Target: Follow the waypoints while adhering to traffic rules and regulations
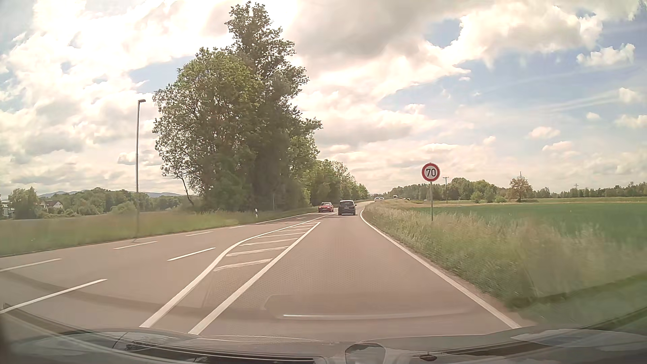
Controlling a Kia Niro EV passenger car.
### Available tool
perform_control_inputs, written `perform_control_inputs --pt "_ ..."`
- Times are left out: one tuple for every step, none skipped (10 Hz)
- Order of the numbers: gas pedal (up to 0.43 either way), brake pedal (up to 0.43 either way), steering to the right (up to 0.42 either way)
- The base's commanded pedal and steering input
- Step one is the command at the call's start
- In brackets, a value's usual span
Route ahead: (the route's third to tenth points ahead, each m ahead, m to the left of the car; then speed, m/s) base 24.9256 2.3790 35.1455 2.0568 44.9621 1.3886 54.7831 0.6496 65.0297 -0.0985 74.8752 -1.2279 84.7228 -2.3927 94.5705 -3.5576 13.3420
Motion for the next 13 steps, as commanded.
perform_control_inputs --pt "0.197 0.000 0.002" --pt "0.197 0.000 0.002" --pt "0.197 0.000 0.002" --pt "0.197 0.000 0.002" --pt "0.197 0.000 0.002" --pt "0.197 0.000 0.002" --pt "0.197 0.000 0.002" --pt "0.197 0.000 0.002" --pt "0.197 0.000 0.002" --pt "0.197 0.000 0.002" --pt "0.197 0.000 0.002" --pt "0.197 0.000 0.003" --pt "0.197 0.000 0.003"
